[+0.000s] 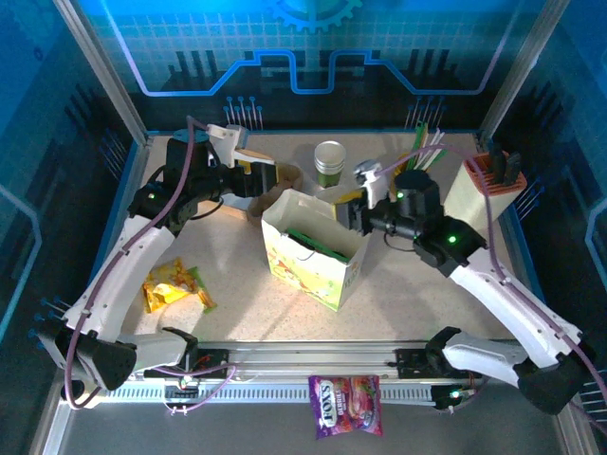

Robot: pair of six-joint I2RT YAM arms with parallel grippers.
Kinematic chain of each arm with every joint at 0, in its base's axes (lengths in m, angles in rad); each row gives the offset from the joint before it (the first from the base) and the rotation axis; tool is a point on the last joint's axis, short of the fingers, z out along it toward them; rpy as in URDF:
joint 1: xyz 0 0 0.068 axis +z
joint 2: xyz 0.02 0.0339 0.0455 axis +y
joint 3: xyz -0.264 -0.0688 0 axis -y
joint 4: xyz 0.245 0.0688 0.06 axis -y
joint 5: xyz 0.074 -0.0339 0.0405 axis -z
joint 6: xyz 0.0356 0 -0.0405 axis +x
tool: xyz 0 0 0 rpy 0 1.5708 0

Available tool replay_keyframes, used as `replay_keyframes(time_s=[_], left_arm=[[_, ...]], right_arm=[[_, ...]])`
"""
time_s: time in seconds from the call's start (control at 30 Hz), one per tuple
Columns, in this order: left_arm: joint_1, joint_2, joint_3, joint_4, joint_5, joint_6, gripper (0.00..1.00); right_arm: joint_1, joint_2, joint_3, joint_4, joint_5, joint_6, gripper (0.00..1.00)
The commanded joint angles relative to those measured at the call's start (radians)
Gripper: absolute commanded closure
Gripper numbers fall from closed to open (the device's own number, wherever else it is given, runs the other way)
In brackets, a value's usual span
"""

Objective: Pack the takeout coffee

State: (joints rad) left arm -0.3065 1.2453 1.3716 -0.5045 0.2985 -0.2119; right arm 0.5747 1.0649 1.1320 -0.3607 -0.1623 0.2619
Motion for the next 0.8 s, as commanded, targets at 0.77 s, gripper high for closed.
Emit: replay_keyframes(time_s=[0.77], left_arm=[[-0.022, 0.040, 0.031, 0.083, 0.142, -0.158, 0.20]], right_arm=[[-0.587, 0.677, 0.499, -0.213, 0.447, 0.036, 0.55]])
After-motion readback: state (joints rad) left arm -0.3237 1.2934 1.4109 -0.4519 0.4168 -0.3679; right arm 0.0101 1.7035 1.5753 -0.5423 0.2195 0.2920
